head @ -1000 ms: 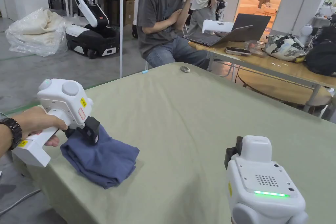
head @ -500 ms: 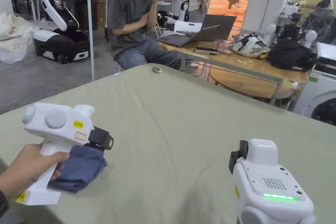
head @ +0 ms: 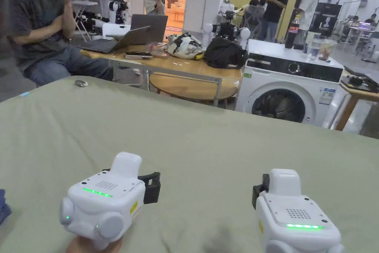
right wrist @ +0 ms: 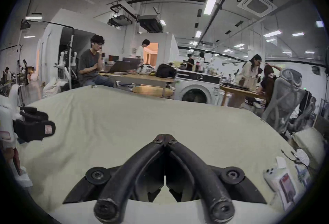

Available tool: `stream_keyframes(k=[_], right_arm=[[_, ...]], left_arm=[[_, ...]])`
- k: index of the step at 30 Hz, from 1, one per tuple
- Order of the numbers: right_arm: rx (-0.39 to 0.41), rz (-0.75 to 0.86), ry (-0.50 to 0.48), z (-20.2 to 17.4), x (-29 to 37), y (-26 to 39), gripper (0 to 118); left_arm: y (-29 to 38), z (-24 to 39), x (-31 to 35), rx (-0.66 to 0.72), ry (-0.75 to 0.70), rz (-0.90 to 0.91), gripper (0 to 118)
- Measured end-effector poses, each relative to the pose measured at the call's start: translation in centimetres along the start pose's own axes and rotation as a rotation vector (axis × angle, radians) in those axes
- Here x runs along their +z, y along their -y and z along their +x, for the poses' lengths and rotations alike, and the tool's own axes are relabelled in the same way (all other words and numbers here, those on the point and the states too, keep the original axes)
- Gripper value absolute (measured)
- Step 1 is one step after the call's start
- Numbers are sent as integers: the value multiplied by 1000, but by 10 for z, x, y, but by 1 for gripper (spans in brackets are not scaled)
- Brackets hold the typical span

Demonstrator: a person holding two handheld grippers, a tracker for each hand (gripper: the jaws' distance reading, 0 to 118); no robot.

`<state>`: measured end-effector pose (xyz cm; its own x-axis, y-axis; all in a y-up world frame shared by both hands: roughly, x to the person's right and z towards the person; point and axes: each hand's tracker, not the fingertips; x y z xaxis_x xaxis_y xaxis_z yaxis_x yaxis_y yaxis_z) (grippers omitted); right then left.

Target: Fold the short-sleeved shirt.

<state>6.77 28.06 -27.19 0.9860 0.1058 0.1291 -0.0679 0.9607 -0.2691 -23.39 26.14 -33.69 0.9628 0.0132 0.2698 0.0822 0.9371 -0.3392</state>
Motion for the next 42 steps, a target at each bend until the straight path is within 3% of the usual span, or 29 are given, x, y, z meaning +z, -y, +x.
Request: stream_keyframes(k=[4,7,11,17,42], right_arm=[[-29,8,66,30,6,6,0],[-59,22,88,47,11,6,0],[-91,50,116,58,17,7,0],[-120,71,128,62,23,9,0],[-129,71,112,61,24,21,0]], left_arm=[[-14,41,0,-36,-7,119,45],[-21,64,-1,-43,-18,153,23],[-24,79,-1,-37,-21,166,7],[-17,77,5,16,-24,165,0],[-10,54,8,70,-18,138,0]])
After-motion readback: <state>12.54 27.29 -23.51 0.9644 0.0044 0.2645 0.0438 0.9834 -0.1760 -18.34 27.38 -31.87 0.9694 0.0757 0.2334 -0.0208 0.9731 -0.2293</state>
